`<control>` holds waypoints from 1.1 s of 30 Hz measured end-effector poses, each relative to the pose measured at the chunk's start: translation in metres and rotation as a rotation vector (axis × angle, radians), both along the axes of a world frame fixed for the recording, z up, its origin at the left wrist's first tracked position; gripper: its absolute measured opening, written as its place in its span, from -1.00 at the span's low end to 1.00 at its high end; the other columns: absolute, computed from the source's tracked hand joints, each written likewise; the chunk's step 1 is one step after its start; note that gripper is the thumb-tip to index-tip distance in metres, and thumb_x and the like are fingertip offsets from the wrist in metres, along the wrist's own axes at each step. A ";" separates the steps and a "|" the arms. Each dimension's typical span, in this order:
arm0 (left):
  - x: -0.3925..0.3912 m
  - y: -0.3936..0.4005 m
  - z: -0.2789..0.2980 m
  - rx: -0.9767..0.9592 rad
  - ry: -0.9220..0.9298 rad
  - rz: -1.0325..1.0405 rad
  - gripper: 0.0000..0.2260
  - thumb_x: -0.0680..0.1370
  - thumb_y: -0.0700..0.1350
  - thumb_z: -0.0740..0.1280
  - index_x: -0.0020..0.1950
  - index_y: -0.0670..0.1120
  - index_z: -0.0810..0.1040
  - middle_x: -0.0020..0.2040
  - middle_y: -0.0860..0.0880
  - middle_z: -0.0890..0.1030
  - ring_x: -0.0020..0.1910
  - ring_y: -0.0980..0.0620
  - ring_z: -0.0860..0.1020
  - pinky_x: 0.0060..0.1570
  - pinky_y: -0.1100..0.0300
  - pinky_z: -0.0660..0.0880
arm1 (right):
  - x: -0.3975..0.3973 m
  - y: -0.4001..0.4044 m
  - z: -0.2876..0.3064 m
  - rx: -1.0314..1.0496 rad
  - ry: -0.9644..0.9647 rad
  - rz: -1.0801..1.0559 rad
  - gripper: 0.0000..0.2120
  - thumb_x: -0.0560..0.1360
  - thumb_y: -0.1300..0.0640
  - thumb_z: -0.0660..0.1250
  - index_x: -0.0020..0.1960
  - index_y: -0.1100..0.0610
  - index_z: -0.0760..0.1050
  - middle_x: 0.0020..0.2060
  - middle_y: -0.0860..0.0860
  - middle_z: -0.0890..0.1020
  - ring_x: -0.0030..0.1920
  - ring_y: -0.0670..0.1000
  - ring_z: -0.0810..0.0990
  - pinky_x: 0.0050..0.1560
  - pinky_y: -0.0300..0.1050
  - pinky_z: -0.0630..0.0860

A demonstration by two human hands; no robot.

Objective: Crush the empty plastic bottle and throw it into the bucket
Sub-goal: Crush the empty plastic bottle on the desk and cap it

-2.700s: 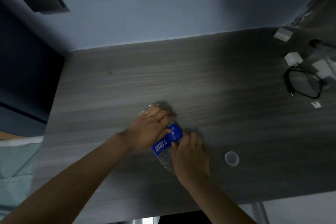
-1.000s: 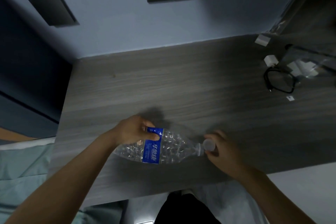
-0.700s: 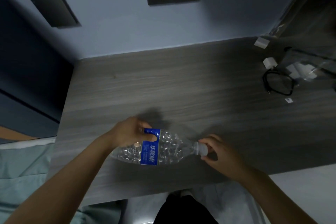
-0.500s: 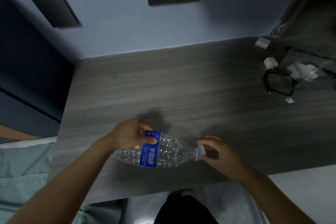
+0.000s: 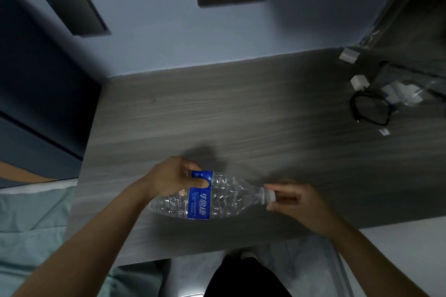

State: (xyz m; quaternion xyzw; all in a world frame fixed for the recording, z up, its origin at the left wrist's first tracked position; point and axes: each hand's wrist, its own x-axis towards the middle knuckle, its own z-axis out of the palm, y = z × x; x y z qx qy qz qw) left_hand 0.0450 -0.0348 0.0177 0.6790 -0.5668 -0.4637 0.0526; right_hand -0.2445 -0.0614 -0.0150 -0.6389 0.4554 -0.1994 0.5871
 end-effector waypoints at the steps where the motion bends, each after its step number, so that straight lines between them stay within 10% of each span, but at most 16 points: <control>1: 0.000 0.000 -0.001 0.000 0.010 0.007 -0.91 0.40 0.06 0.42 -0.17 0.07 0.62 -0.26 0.01 0.68 -0.22 -0.06 0.65 -0.05 -0.11 0.57 | 0.000 0.001 0.000 0.013 -0.015 -0.018 -0.54 0.23 0.37 0.50 -0.04 -0.09 0.56 -0.09 0.13 0.61 -0.24 -0.24 0.58 -0.14 -0.48 0.49; 10: 0.000 0.002 0.000 -0.014 -0.004 -0.012 -0.96 0.40 0.07 0.42 -0.22 0.14 0.61 -0.21 0.06 0.69 -0.19 0.06 0.63 0.03 -0.08 0.53 | 0.005 0.006 -0.001 -0.013 -0.020 -0.033 -0.60 0.25 0.31 0.50 -0.05 -0.10 0.59 -0.24 -0.15 0.65 -0.25 -0.31 0.57 -0.13 -0.49 0.47; 16: -0.002 0.004 0.004 -0.061 -0.066 -0.040 -0.92 0.42 0.08 0.39 -0.15 0.12 0.60 -0.22 0.07 0.65 -0.19 0.07 0.60 0.00 0.01 0.51 | 0.011 0.008 -0.002 0.354 -0.238 -0.170 -0.77 0.40 0.44 0.29 -0.04 0.21 0.57 -0.47 -0.05 0.68 -0.39 -0.09 0.65 -0.28 -0.27 0.63; 23: -0.001 0.009 0.002 -0.055 -0.013 0.012 -0.92 0.44 0.02 0.39 -0.14 0.04 0.59 -0.23 0.00 0.66 -0.18 -0.05 0.65 -0.13 0.02 0.54 | 0.014 0.009 -0.001 0.318 -0.262 -0.225 -0.83 0.40 0.38 0.32 -0.11 0.18 0.61 -0.45 -0.05 0.68 -0.37 -0.14 0.63 -0.31 -0.30 0.60; 29: 0.001 0.011 -0.001 0.027 0.030 0.031 -0.90 0.45 -0.02 0.39 -0.16 -0.02 0.62 -0.33 0.04 0.62 -0.41 0.25 0.54 -0.43 0.51 0.39 | 0.008 0.012 -0.003 0.078 -0.175 -0.143 -0.62 0.22 0.34 0.49 -0.15 -0.11 0.65 -0.22 -0.19 0.68 -0.17 -0.27 0.61 -0.11 -0.47 0.49; 33: -0.003 0.014 -0.002 0.013 0.043 0.063 -0.95 0.44 -0.02 0.41 -0.22 0.05 0.61 -0.35 0.05 0.63 -0.40 0.15 0.55 -0.35 0.33 0.44 | 0.007 0.011 -0.003 0.171 -0.184 -0.125 -0.65 0.27 0.34 0.46 -0.13 -0.09 0.64 -0.33 -0.21 0.71 -0.23 -0.25 0.63 -0.18 -0.44 0.52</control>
